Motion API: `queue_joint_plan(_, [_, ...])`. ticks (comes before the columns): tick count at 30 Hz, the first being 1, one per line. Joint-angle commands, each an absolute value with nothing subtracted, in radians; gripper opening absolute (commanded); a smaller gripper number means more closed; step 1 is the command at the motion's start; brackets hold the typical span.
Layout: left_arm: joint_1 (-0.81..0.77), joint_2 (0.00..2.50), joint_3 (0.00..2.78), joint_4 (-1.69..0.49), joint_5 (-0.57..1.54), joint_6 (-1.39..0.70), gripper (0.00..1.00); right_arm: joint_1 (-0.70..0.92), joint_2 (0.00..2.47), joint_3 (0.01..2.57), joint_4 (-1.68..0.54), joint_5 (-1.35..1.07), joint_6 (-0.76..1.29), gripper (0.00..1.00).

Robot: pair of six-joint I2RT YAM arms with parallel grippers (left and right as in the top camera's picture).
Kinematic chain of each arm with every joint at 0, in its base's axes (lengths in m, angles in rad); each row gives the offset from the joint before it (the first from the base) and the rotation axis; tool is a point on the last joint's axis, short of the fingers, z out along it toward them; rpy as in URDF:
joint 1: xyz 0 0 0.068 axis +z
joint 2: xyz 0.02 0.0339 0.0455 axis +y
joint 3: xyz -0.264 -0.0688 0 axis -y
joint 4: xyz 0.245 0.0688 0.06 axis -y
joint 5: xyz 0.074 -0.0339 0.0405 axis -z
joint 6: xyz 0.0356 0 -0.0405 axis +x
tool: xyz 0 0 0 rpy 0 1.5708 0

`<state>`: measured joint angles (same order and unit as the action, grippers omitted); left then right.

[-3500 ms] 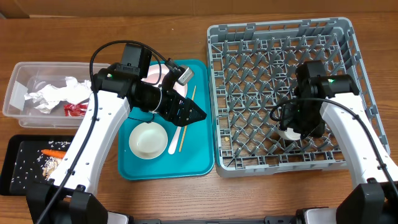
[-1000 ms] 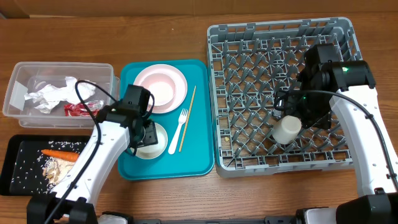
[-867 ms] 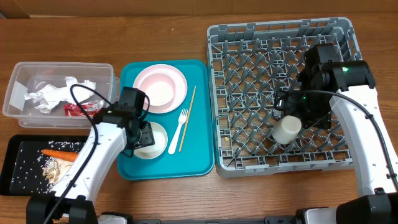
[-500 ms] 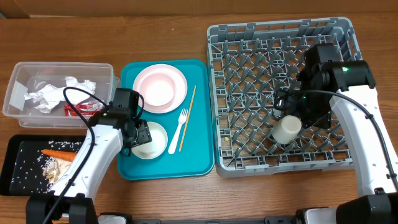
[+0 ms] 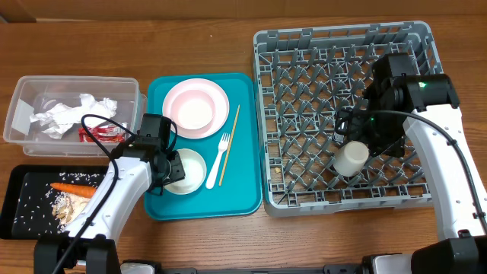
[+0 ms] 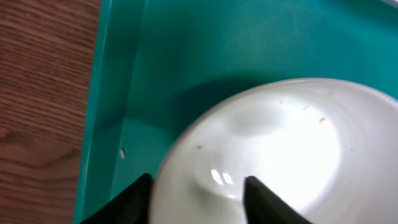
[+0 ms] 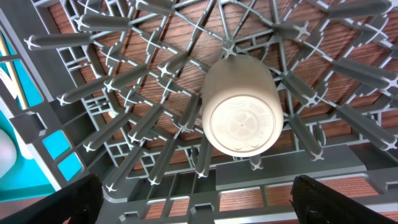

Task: Sort waste into correct bins and load items into the dishwasher
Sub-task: 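Reach the left gripper to the white bowl on the teal tray, grip rim, then lift the white bowl with the left gripper toward the right gripper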

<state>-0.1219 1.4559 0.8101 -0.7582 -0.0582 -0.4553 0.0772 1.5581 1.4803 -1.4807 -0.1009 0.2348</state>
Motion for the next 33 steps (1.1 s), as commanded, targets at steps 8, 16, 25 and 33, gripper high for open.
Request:
queue_joint_plan(8, [-0.117, 1.452, 0.826, -0.806, -0.052, -0.404, 0.04, 0.072, 1.544, 1.499, -1.464, -0.107, 0.236, 1.00])
queue_joint_plan(16, [-0.118, 1.399, 1.074, -1.037, -0.039, -0.405, 0.04, 0.072, 1.544, 1.499, -1.446, -0.108, 0.236, 1.00])
queue_joint_plan(25, [-0.178, 1.339, 1.264, -1.103, 0.198, -0.405, 0.04, 0.108, 1.544, 1.499, -1.402, -0.435, 0.184, 1.00])
queue_joint_plan(33, [-0.333, 1.340, 1.266, -1.069, 0.176, -0.435, 0.04, 0.294, 1.544, 1.499, -1.332, -0.439, 0.183, 0.99])
